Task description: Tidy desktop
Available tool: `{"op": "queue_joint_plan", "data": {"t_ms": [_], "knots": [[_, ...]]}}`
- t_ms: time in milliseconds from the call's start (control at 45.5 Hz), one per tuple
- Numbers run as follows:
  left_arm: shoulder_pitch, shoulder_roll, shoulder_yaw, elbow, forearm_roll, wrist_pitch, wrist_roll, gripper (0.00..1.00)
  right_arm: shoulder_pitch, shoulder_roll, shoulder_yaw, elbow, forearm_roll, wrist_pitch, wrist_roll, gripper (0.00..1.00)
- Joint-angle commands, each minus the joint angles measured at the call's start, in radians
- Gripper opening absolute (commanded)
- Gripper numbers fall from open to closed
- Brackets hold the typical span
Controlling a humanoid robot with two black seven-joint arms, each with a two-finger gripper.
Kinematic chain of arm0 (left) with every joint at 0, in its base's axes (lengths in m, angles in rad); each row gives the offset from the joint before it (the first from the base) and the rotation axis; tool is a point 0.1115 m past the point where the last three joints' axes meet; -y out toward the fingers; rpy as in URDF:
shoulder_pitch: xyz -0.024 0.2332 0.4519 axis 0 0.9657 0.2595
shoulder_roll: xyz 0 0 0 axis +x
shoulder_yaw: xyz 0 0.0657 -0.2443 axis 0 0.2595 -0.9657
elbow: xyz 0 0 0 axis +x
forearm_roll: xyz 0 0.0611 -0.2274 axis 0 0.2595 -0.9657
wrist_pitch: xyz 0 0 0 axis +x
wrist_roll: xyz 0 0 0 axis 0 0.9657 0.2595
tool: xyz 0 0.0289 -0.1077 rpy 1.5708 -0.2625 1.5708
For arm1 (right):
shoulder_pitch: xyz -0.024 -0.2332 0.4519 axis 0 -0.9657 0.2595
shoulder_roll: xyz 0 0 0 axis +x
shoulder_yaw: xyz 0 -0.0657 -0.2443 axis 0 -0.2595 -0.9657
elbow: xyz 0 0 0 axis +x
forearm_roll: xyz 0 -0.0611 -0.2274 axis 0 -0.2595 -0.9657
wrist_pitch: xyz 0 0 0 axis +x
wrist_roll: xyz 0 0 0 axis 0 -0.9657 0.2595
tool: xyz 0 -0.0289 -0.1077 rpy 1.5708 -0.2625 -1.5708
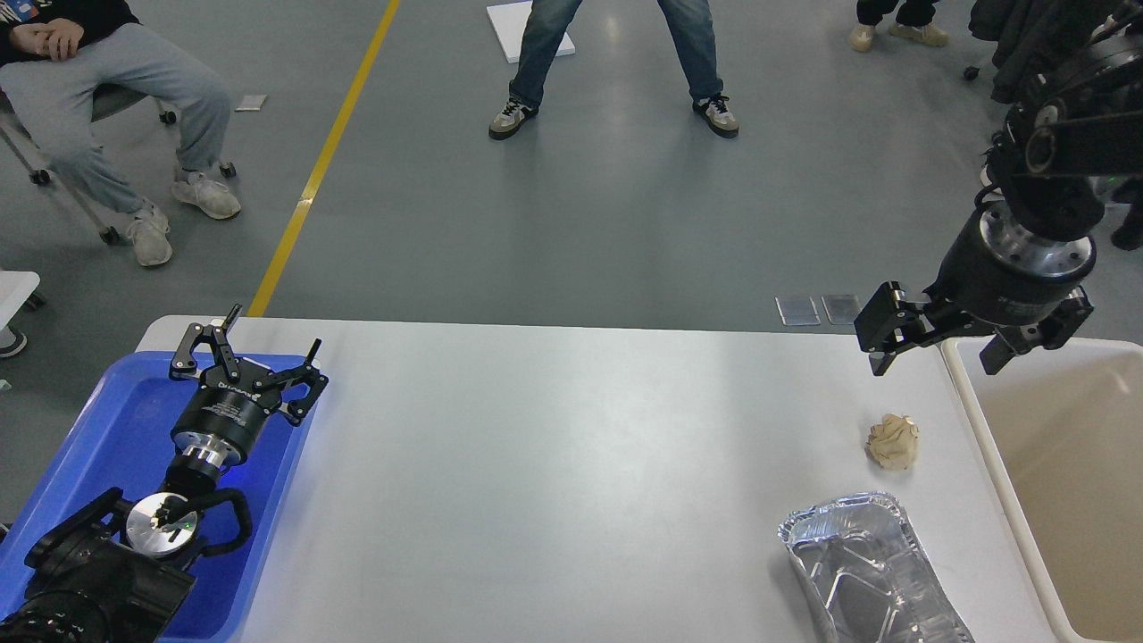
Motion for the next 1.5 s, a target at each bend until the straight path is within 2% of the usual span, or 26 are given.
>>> {"op": "queue_joint_plan", "data": {"t_ms": [0, 638, 814, 1012, 1473], "knots": [[0.000, 0.001, 0.000, 0.000, 0.000, 0.000, 0.000, 1.00, 0.020, 0.039, -0.046, -0.007, 0.005, 0.001, 0.000, 1.00], [0.000, 0.001, 0.000, 0.000, 0.000, 0.000, 0.000, 1.00, -0.029, 0.062, -0.132, -0.005, 0.005, 0.004, 0.003, 1.00], [0.000, 0.001, 0.000, 0.000, 0.000, 0.000, 0.000, 1.00, -0.022, 0.042, -0.078, 0.010, 0.008, 0.061, 0.003, 1.00], [0.000, 0.001, 0.000, 0.000, 0.000, 0.000, -0.002, 1.00, -0.030, 0.029, -0.057, 0.013, 0.008, 0.075, 0.003, 1.00], [0.001, 0.001, 0.000, 0.000, 0.000, 0.000, -0.002, 1.00, -0.174, -0.119, 0.005, -0.005, -0.010, 0.059, 0.000, 1.00]]}}
